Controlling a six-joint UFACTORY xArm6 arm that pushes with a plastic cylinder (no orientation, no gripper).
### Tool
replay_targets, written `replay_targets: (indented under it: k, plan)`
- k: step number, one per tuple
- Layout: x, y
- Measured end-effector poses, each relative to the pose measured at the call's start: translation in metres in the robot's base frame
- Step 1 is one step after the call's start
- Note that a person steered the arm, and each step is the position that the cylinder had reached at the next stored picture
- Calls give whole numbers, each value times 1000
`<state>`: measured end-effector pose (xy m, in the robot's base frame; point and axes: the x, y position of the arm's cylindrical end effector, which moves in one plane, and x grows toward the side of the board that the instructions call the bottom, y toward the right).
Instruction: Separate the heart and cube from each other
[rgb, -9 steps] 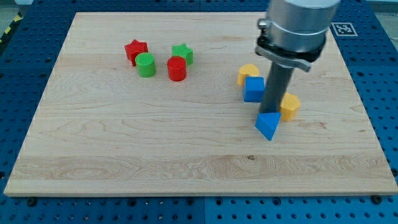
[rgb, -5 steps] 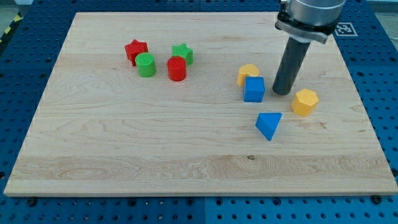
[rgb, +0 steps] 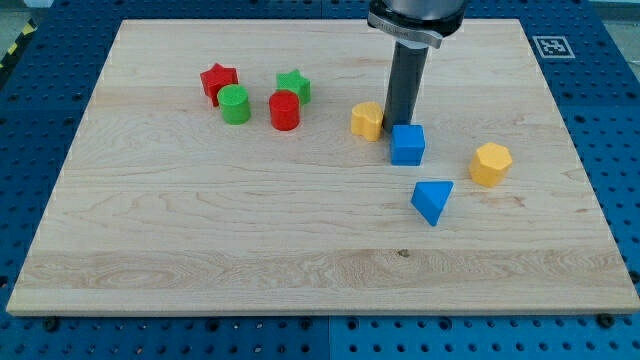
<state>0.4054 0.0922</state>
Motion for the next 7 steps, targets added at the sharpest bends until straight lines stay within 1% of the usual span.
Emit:
replay_targets:
  k: [1, 2, 4, 7]
  plan:
    - [3, 21]
    - [17, 27]
    - [29, 27]
    - [29, 5]
